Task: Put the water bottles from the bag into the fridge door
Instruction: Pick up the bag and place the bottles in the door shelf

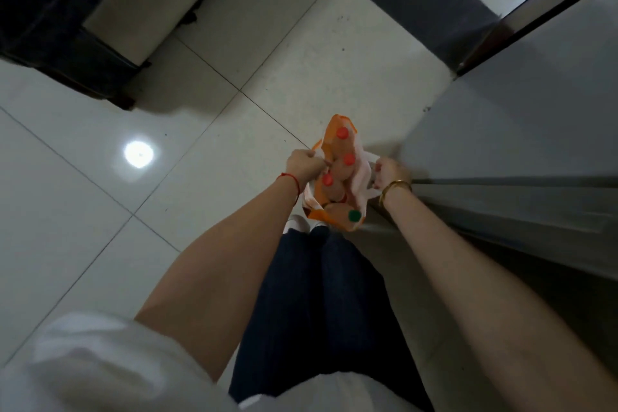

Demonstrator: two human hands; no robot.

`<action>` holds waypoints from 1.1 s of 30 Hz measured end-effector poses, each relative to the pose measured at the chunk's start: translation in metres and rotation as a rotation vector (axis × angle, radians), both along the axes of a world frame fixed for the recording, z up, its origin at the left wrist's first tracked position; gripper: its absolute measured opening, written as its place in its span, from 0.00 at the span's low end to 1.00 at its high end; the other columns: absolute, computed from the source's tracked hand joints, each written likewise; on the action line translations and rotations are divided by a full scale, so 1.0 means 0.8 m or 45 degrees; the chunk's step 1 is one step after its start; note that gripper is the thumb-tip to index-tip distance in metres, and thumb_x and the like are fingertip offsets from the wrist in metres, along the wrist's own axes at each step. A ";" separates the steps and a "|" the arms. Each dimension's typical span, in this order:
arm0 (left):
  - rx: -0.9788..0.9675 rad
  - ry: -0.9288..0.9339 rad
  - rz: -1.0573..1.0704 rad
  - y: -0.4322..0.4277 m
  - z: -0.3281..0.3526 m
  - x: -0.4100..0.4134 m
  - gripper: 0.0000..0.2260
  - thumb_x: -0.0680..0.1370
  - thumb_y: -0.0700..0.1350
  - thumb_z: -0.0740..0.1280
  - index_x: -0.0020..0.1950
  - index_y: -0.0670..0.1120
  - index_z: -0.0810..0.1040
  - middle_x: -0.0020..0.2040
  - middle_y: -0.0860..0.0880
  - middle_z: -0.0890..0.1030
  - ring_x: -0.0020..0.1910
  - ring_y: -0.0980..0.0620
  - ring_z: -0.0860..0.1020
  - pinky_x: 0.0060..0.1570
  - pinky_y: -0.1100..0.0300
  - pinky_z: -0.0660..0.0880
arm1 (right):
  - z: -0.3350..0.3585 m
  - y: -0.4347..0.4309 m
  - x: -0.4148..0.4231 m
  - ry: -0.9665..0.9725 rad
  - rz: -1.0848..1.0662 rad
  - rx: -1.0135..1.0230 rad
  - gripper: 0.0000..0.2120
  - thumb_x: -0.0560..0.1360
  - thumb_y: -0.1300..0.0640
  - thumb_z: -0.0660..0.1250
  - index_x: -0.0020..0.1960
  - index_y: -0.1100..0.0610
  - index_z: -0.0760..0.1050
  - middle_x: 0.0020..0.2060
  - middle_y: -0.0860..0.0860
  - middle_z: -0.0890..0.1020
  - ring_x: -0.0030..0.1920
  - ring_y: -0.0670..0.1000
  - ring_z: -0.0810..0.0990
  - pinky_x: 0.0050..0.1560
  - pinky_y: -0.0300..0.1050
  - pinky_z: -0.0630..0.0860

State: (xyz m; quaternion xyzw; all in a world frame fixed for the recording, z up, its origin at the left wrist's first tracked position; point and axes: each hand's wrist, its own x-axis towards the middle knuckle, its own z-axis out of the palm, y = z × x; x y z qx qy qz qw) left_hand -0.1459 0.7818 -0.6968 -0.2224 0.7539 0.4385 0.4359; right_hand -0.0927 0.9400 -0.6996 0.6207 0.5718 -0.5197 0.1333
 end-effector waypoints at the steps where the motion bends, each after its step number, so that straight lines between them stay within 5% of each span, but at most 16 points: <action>1: 0.024 0.004 0.038 0.000 0.019 0.003 0.10 0.72 0.37 0.68 0.30 0.46 0.77 0.27 0.50 0.76 0.29 0.52 0.72 0.30 0.64 0.74 | 0.014 -0.005 0.002 0.006 0.010 -0.006 0.12 0.69 0.63 0.63 0.28 0.55 0.68 0.24 0.52 0.68 0.24 0.50 0.66 0.25 0.43 0.63; 4: 0.039 0.013 0.098 -0.007 0.077 0.010 0.09 0.71 0.36 0.67 0.31 0.45 0.80 0.34 0.45 0.78 0.29 0.50 0.73 0.36 0.57 0.79 | 0.065 -0.024 0.007 -0.006 0.044 -0.022 0.12 0.71 0.63 0.61 0.29 0.55 0.68 0.25 0.51 0.69 0.24 0.50 0.66 0.25 0.41 0.64; 9: -0.065 0.071 0.037 -0.033 0.179 0.034 0.11 0.72 0.40 0.66 0.31 0.50 0.80 0.28 0.50 0.73 0.25 0.51 0.69 0.25 0.64 0.70 | 0.145 -0.049 0.032 -0.002 0.081 -0.066 0.12 0.69 0.64 0.60 0.28 0.56 0.64 0.24 0.52 0.67 0.24 0.52 0.65 0.25 0.40 0.65; 17: -0.082 0.207 -0.089 -0.052 0.338 0.055 0.08 0.72 0.43 0.65 0.35 0.46 0.82 0.32 0.47 0.80 0.31 0.48 0.77 0.39 0.57 0.79 | 0.284 -0.075 0.073 0.082 0.096 -0.174 0.11 0.71 0.61 0.62 0.29 0.57 0.69 0.21 0.51 0.68 0.21 0.49 0.66 0.25 0.41 0.67; 22: -0.156 0.315 -0.324 -0.067 0.429 0.081 0.09 0.72 0.41 0.61 0.32 0.42 0.72 0.26 0.46 0.73 0.24 0.50 0.71 0.29 0.63 0.70 | 0.365 -0.087 0.110 0.150 0.158 -0.186 0.15 0.73 0.64 0.60 0.29 0.58 0.67 0.21 0.52 0.68 0.21 0.50 0.66 0.27 0.43 0.66; 25: -0.125 0.373 -0.406 -0.072 0.481 0.106 0.07 0.70 0.39 0.59 0.35 0.42 0.75 0.29 0.44 0.75 0.26 0.48 0.73 0.28 0.62 0.71 | 0.406 -0.094 0.146 0.217 0.131 -0.181 0.14 0.74 0.64 0.60 0.30 0.57 0.67 0.23 0.52 0.67 0.23 0.50 0.65 0.27 0.42 0.66; 29: -0.089 0.385 -0.370 -0.074 0.541 0.143 0.09 0.71 0.39 0.58 0.34 0.39 0.74 0.29 0.42 0.74 0.29 0.45 0.73 0.35 0.57 0.72 | 0.464 -0.100 0.199 0.316 0.037 -0.142 0.11 0.73 0.64 0.63 0.32 0.58 0.71 0.26 0.52 0.71 0.25 0.49 0.68 0.25 0.40 0.68; 33: 0.047 0.312 -0.336 -0.065 0.590 0.174 0.08 0.73 0.37 0.57 0.36 0.38 0.72 0.28 0.44 0.69 0.25 0.49 0.66 0.27 0.63 0.65 | 0.511 -0.098 0.256 0.372 -0.045 -0.092 0.05 0.74 0.65 0.62 0.42 0.62 0.76 0.29 0.56 0.73 0.27 0.50 0.69 0.28 0.40 0.68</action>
